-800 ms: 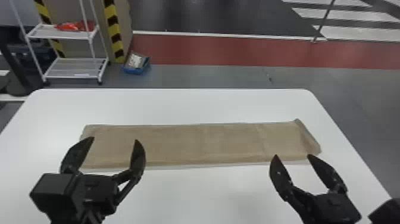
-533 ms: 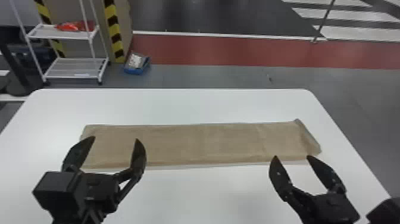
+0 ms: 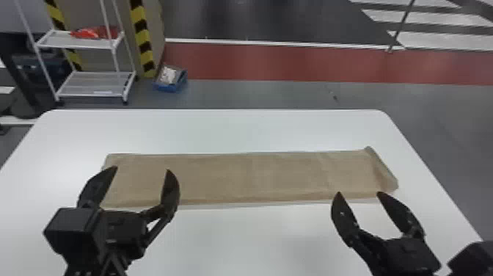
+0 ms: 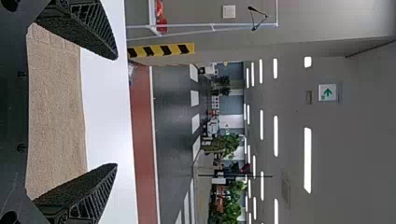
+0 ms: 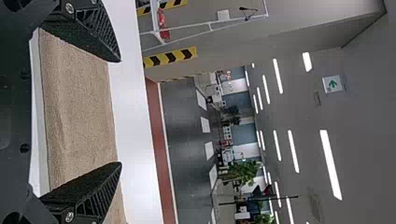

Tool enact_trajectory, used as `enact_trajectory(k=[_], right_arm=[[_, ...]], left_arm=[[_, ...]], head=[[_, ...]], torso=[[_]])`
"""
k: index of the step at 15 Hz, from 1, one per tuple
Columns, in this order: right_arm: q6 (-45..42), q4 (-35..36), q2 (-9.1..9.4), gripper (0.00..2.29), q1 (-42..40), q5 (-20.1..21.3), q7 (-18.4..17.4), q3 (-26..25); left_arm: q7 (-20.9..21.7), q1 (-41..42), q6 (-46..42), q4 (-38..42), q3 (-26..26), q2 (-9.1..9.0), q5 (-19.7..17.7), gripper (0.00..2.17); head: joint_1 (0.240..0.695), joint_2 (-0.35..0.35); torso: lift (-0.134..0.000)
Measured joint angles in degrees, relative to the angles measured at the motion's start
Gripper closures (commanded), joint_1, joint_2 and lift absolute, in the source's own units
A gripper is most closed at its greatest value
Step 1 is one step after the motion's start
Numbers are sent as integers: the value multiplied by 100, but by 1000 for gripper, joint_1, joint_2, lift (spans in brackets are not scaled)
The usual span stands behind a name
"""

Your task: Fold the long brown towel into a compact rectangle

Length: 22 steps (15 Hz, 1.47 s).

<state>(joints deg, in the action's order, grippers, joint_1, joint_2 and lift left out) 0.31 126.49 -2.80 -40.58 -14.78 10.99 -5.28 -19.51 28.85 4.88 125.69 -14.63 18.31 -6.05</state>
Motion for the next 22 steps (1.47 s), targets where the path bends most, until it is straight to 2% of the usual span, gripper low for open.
enact_trajectory(k=[3, 7, 11, 17, 22], right_arm=[[1, -30, 7, 97, 15, -6, 0, 9], [1, -54, 6, 97, 16, 11, 0, -9], [19, -88, 4, 97, 9, 31, 0, -73], [54, -177, -1, 97, 8, 11, 0, -201], [63, -231, -5, 97, 57, 18, -9, -236]], left_arm=[[-5, -127, -4, -167, 2, -9, -21, 97], [0, -672, -34, -852, 4, -179, -96, 161], [4, -1445, 240, -1524, 39, -268, -272, 191], [148, -2282, 583, -2572, 286, -304, -364, 221], [465, -2377, 1410, -2733, 802, -247, -512, 279]], head=[[695, -72], [695, -61], [695, -51], [695, -14], [695, 39]], torso=[[-123], [-123], [-123], [-123], [-123]])
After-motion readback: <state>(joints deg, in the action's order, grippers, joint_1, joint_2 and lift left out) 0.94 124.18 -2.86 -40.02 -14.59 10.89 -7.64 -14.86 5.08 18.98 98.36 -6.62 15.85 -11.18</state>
